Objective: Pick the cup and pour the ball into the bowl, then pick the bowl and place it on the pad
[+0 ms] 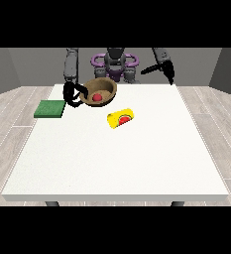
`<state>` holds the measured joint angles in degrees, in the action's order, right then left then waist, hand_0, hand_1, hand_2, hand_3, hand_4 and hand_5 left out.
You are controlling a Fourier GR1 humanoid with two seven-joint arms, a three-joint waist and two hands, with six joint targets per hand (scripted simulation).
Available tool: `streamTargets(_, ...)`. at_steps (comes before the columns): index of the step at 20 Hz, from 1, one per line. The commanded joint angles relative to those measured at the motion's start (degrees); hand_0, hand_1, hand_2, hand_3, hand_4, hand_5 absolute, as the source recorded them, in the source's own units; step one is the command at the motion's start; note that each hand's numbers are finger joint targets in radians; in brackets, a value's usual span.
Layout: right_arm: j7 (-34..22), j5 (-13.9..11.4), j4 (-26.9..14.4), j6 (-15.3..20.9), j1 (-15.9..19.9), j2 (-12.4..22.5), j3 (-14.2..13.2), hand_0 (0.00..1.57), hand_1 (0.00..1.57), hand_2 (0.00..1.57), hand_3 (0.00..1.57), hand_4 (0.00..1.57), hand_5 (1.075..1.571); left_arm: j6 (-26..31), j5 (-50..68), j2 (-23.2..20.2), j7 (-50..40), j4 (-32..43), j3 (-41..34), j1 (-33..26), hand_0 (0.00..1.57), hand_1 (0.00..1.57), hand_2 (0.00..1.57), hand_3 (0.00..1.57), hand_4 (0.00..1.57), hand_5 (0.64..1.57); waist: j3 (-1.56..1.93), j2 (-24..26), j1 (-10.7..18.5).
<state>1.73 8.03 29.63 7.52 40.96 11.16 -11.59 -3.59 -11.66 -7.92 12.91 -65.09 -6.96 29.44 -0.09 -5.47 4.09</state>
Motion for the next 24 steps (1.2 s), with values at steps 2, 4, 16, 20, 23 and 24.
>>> streamTargets(2, -9.6, 0.5, 3.4, -2.5, 3.0, 2.0, 1.2, 1.57, 1.57, 1.57, 1.57, 1.07, 1.552, -2.4, -0.1, -0.7, 1.2, 4.3, -2.3, -0.1, 0.00, 0.00, 0.00, 0.00, 0.00, 1.570, 0.06, 2.2, -4.5)
streamTargets(4, -6.7, 2.2, 3.0, -7.5, 1.7, 8.9, -1.7, 1.57, 1.57, 1.57, 1.57, 1.06, 1.562, -0.4, 0.6, -3.1, 1.7, 2.1, -2.8, 0.1, 0.00, 0.00, 0.00, 0.00, 0.00, 1.570, 0.08, -0.6, -3.1)
streamTargets(16, -3.2, 9.5, 2.3, -20.0, -3.1, 18.4, -9.1, 1.57, 1.57, 1.57, 1.57, 1.07, 1.563, -5.8, -1.3, -0.2, 7.1, 2.3, -1.5, 0.0, 0.00, 0.00, 0.00, 0.00, 0.00, 1.565, 0.11, -7.4, -4.4)
streamTargets(20, 2.6, 11.4, -3.4, -24.1, -2.2, 24.7, -13.5, 1.57, 1.57, 1.57, 1.37, 1.03, 1.562, -7.6, -4.0, 3.3, 4.8, -6.5, 3.6, 2.9, 0.00, 0.00, 0.00, 0.00, 0.00, 1.565, 0.21, -15.8, 0.4)
streamTargets(23, 8.2, 10.8, -5.0, -25.7, -4.0, 27.0, -14.3, 1.57, 1.57, 1.57, 1.34, 1.01, 1.567, -8.7, -4.7, 3.7, 5.2, -10.1, 4.5, 2.4, 0.00, 0.00, 0.00, 0.00, 0.00, 1.564, 0.24, -19.2, -0.1)
streamTargets(24, 8.2, 10.5, -6.2, -26.8, -3.4, 29.5, -14.7, 1.57, 1.57, 1.57, 1.19, 1.01, 1.567, -8.8, -5.4, 3.2, 2.2, -12.7, 5.0, 3.1, 0.00, 0.00, 0.00, 0.00, 0.00, 1.565, 0.27, -19.9, 0.5)
